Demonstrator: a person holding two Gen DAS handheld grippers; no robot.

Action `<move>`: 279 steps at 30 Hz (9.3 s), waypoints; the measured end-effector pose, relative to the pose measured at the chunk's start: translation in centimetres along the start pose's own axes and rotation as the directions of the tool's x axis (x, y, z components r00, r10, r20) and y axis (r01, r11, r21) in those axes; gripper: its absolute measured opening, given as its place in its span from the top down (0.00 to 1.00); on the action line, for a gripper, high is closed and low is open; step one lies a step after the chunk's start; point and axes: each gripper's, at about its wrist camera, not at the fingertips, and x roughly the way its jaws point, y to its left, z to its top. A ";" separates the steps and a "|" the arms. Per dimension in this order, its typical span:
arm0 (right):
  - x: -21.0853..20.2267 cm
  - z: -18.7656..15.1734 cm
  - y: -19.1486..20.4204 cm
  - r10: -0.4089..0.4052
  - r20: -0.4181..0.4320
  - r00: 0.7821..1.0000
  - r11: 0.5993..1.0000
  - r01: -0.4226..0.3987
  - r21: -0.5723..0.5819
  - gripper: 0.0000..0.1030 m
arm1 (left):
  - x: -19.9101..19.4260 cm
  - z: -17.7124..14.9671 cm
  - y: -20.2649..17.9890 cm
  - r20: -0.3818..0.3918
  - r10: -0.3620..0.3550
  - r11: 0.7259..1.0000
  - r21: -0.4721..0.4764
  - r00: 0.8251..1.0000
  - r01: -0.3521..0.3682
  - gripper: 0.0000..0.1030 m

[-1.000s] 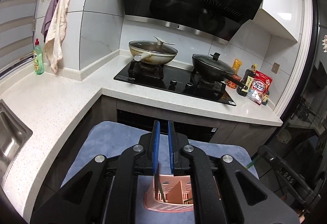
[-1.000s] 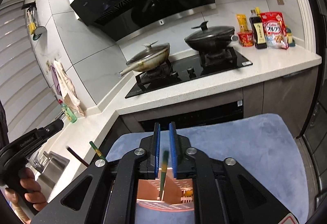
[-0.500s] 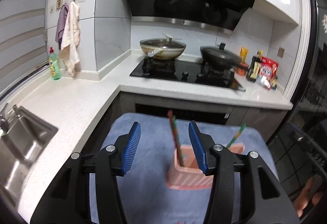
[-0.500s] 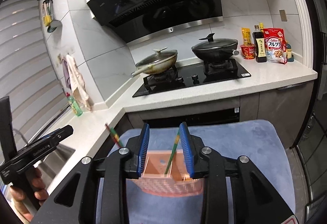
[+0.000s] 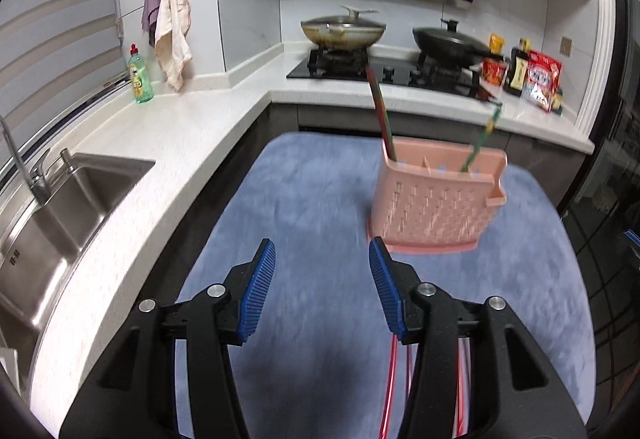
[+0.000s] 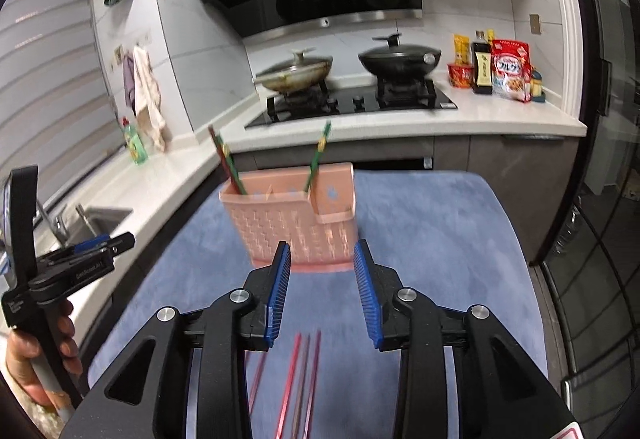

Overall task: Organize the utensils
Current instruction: 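Withdraw both tools back toward the chopstick row, then grasp a dark red chopstick with the right tool, then grasp a bright red chopstick with the left tool, then lift both held chopsticks toward the pink holder, then lower the left tool's chopstick into the pink holder while the right tool inserts its own, then open both tools to release the chopsticks in the holder, then withdraw both tools back toward the chopstick row, then grasp the brown chopstick with the right tool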

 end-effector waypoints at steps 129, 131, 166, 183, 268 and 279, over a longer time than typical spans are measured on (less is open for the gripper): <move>-4.4 -4.0 -1.1 -0.016 0.022 1.000 1.000 0.016 0.001 0.93 | -5.5 -3.9 1.8 -0.032 -0.155 0.987 -0.052 0.987 0.153 0.93; -4.0 -2.9 -1.1 -0.020 0.038 0.999 1.000 0.020 -0.004 0.93 | -5.1 -2.6 2.0 -0.017 -0.152 0.987 -0.053 0.988 0.151 0.93; 6.6 18.3 -0.6 0.124 0.266 0.956 0.980 -0.160 0.120 0.93 | 0.0 20.3 -2.0 0.272 -0.262 0.954 -0.075 0.926 0.291 0.93; 13.3 14.0 -1.6 0.095 0.111 0.989 0.981 -0.112 0.161 0.93 | 6.8 16.9 -1.9 0.128 -0.228 0.966 -0.099 0.965 0.241 0.93; 0.3 -20.7 2.6 0.013 -0.320 0.947 1.000 -0.018 -0.014 0.69 | -0.2 -17.8 -0.8 -0.257 0.012 0.999 0.036 0.966 -0.002 0.45; 0.9 -21.9 3.2 0.023 -0.355 0.934 0.999 -0.033 -0.023 0.75 | -0.2 -18.8 -1.0 -0.269 0.007 0.999 0.036 0.963 0.002 0.39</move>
